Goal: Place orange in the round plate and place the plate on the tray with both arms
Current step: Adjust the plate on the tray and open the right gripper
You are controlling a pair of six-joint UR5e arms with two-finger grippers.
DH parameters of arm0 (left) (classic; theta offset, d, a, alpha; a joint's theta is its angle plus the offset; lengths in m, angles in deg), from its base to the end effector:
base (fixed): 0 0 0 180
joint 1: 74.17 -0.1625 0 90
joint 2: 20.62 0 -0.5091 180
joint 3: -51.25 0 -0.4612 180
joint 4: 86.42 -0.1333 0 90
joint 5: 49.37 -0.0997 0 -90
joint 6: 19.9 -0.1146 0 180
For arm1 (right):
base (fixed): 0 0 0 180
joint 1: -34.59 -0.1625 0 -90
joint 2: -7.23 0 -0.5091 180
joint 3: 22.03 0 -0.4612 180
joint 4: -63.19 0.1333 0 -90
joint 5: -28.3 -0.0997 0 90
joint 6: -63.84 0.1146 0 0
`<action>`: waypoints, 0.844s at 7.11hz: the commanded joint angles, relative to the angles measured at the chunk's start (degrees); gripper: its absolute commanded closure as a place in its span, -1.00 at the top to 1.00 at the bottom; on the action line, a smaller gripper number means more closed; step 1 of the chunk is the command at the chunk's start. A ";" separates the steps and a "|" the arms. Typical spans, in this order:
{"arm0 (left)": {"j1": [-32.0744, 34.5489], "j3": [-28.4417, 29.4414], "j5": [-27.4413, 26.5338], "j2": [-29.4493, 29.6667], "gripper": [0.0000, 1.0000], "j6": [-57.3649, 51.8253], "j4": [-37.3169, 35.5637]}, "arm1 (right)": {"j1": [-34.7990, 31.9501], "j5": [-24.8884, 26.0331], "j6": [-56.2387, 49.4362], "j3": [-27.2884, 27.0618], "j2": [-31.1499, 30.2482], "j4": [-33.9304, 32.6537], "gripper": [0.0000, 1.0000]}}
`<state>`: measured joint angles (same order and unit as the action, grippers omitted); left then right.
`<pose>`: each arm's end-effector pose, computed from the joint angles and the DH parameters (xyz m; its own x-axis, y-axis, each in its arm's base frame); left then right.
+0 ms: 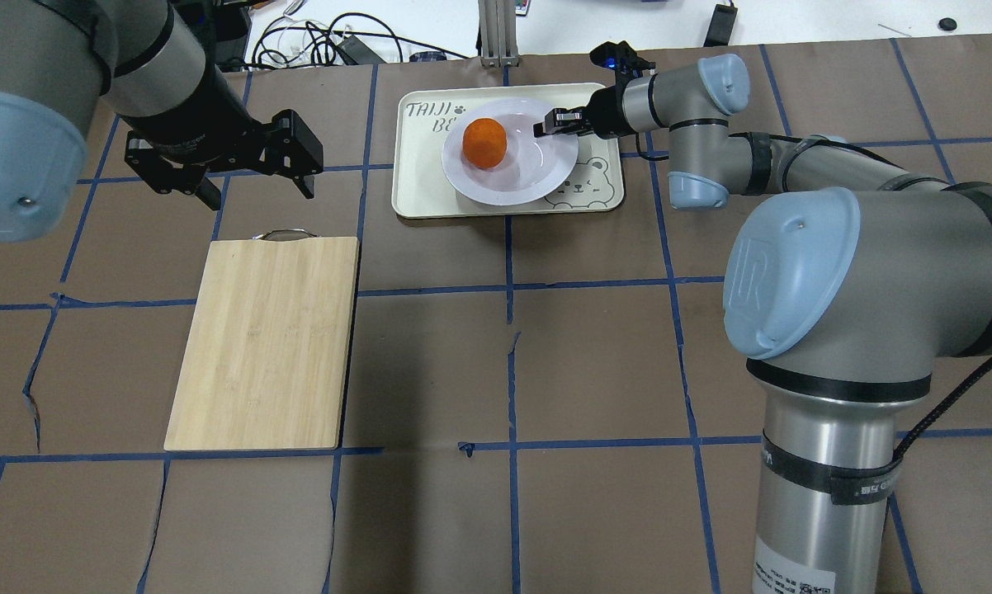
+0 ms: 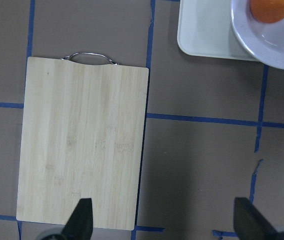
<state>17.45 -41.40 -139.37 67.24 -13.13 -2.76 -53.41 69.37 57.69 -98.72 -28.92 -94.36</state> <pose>-0.1489 -0.5490 0.5633 -0.9959 -0.0892 0.0120 -0.0899 0.9908 -0.1009 0.1887 -0.8917 0.1412 -0.6680 -0.4128 -0.6192 -0.0407 0.8511 -0.5235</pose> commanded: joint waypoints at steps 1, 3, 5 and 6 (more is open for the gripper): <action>-0.03 -0.07 0.00 0.03 1.00 0.00 -0.08 | 0.02 0.32 0.00 0.31 0.03 0.31 -0.38; -0.03 -0.07 0.00 -0.06 1.00 0.00 0.01 | 0.02 1.63 0.00 0.23 0.03 0.31 0.28; 0.06 0.02 0.00 0.03 1.00 0.00 0.01 | 0.02 4.77 -0.70 0.31 -0.67 0.31 0.52; 0.06 0.02 0.00 -0.06 1.00 0.00 -0.08 | 0.10 6.80 -0.70 0.31 -1.28 0.31 0.64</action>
<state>17.49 -41.40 -139.37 67.21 -13.13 -2.79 -53.37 73.68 57.20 -98.45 -29.57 -94.05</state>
